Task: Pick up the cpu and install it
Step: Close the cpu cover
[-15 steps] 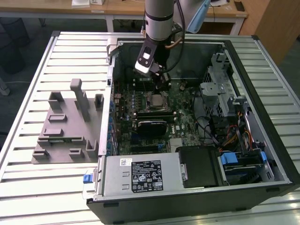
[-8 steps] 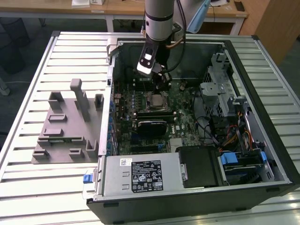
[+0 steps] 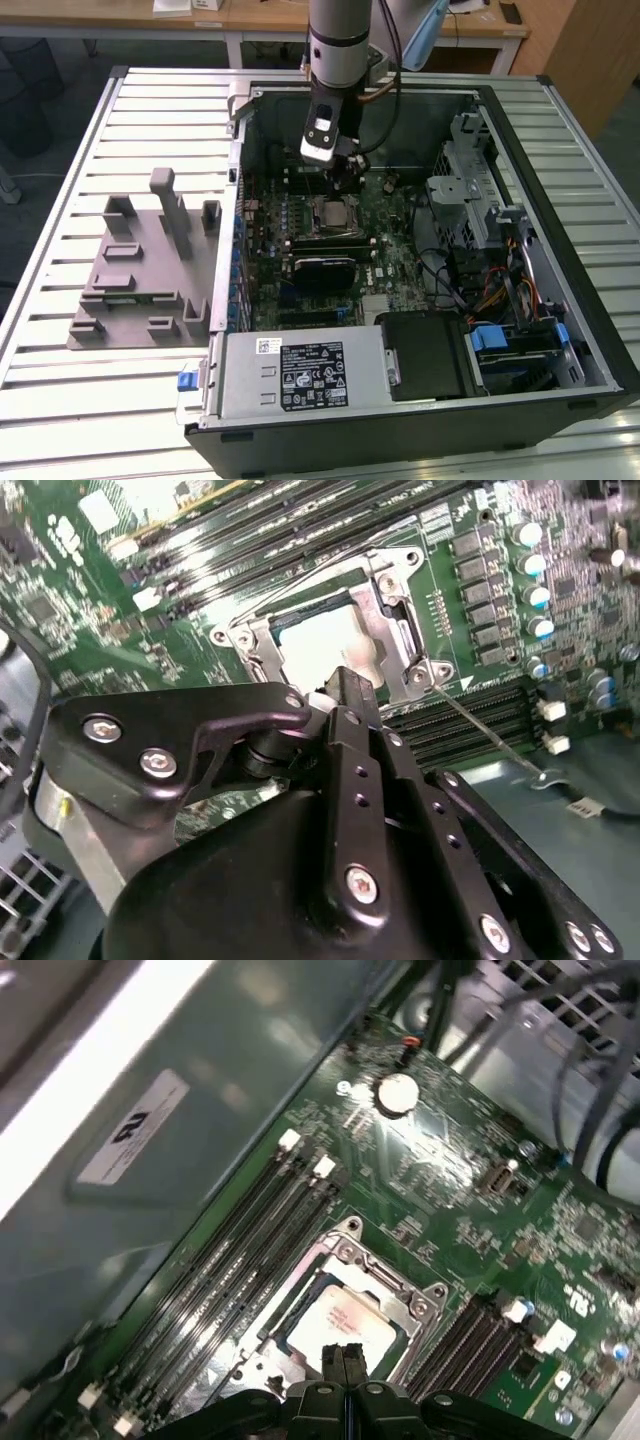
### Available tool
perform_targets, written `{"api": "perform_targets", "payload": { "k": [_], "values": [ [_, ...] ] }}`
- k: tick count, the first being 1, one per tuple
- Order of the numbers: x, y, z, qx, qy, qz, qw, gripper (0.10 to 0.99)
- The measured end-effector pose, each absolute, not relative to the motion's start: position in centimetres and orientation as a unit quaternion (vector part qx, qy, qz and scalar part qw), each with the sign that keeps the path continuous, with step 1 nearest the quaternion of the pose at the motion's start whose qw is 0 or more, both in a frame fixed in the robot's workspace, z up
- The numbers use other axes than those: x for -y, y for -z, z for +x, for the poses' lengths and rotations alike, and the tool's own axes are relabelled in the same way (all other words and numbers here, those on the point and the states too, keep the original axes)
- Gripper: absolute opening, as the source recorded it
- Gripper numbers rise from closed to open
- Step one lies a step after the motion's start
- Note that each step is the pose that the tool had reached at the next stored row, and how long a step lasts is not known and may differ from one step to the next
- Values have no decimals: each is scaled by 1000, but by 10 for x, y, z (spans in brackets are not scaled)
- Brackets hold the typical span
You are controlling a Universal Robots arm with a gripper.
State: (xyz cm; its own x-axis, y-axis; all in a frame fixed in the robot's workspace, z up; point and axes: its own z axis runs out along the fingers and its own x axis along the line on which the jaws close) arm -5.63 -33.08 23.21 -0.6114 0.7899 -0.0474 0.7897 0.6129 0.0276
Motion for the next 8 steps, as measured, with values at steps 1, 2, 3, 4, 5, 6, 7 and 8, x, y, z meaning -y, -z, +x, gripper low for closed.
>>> {"api": "perform_targets", "payload": {
  "k": [1,2,3,4,5,6,7,8],
  "values": [
    [331,-232,-56,-902,-2,432,27,106],
    [331,-232,-56,-905,-2,424,27,106],
    [331,-232,-56,-909,-3,416,27,106],
    [331,-231,-56,-913,-3,407,27,106],
    [331,-231,-56,-916,-3,399,27,106],
    [331,-231,-56,-920,-4,390,27,106],
    [331,-231,-56,-924,-4,382,27,106],
    [331,-231,-56,-927,-4,374,27,106]
  ]
}}
